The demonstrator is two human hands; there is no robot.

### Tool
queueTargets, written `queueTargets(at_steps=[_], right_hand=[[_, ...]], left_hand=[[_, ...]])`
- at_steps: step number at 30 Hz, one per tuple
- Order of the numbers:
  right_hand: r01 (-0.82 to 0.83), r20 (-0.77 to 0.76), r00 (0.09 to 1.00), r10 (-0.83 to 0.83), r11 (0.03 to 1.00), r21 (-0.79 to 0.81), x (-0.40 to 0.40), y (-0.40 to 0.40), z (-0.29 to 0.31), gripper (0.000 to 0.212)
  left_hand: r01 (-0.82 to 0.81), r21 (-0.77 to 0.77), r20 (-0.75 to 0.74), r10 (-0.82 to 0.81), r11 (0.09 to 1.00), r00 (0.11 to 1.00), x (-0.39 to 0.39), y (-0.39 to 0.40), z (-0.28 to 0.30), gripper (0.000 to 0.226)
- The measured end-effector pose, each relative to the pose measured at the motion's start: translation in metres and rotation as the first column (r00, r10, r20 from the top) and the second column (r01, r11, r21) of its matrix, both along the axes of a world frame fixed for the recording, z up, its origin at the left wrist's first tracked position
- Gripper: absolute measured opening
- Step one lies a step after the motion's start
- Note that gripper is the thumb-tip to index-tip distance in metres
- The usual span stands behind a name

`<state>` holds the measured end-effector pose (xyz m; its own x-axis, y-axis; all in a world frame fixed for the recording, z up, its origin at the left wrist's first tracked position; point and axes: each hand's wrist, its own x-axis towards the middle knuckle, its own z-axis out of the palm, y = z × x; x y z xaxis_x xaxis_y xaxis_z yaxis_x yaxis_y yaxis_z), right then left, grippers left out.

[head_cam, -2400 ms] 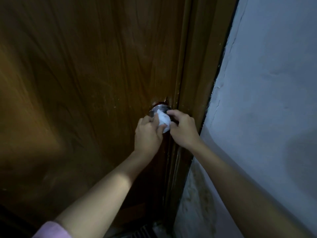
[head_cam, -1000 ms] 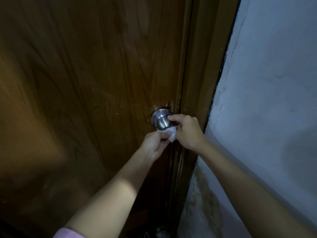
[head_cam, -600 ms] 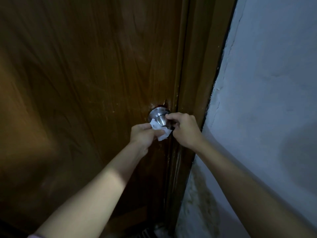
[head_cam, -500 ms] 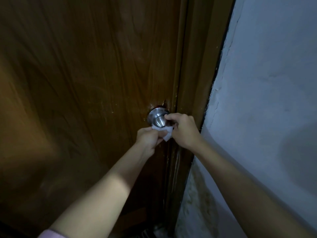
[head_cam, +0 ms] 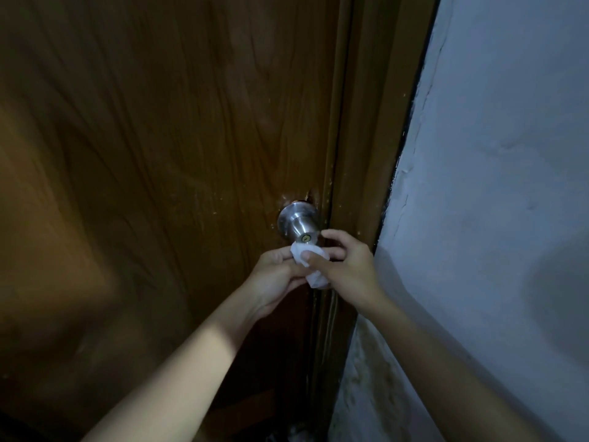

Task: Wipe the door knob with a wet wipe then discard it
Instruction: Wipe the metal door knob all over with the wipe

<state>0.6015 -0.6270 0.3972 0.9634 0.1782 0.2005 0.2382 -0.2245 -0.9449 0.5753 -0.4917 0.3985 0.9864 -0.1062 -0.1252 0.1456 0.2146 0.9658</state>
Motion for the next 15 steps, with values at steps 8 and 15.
queueTargets(at_steps=[8, 15], right_hand=[[0.205, 0.363, 0.920, -0.144, 0.969, -0.135, 0.012, -0.005, 0.015, 0.021], [0.257, 0.629, 0.777, 0.024, 0.900, -0.352, 0.017, 0.012, 0.028, 0.027]], left_hand=[[-0.013, 0.357, 0.138, -0.039, 0.934, 0.990, 0.000, 0.006, 0.021, 0.040], [-0.350, 0.538, 0.362, 0.165, 0.767, 0.918, 0.009, 0.021, 0.021, 0.008]])
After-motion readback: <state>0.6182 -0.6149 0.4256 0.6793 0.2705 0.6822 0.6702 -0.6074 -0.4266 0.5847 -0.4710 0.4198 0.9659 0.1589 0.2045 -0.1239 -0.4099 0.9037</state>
